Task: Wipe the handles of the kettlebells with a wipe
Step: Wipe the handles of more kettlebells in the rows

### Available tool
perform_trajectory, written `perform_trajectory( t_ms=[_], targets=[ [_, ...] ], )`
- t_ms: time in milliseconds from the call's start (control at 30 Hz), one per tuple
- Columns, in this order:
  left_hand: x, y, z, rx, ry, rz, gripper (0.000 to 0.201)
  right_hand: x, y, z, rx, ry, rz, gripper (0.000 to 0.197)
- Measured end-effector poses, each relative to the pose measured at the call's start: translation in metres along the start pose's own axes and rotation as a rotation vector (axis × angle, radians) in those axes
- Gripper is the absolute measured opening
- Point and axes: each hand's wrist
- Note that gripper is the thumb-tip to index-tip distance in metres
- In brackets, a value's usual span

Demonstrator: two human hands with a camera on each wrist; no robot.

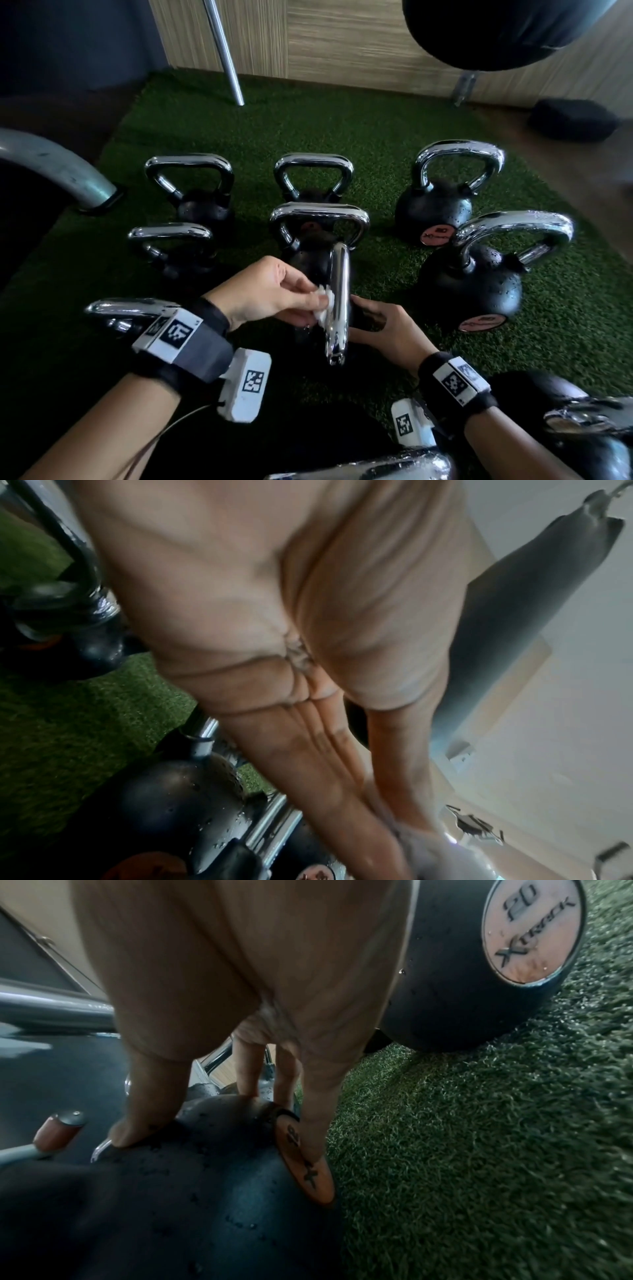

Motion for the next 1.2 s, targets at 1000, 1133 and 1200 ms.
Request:
perform_trajectory(
  t_ms=[1000, 1133, 1200],
  targets=[
    [-0.043, -0.010, 0.041, 0.294, -0.273, -0.194, 0.028, -0.052, 0.037, 0.014, 0.344, 0.290, 0.094, 0.035],
    [-0.018, -0.005, 0.043, 0.385, -0.276, 0.035, 0.034, -0.106, 0.054, 0.041, 0.232, 0.536, -0.027, 0.031],
    [-0.005, -0.008, 0.044, 0.395, -0.292, 0.133, 0.034, -0.120, 0.054, 0.048, 0.146, 0.562, -0.044, 0.036]
  ],
)
Point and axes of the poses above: each hand's wrist, its own z-axis away from the middle knuckle, its own y-axis out of the back of the hand, x = y × z, and after that the axes turned 7 degrees about x, right-handed
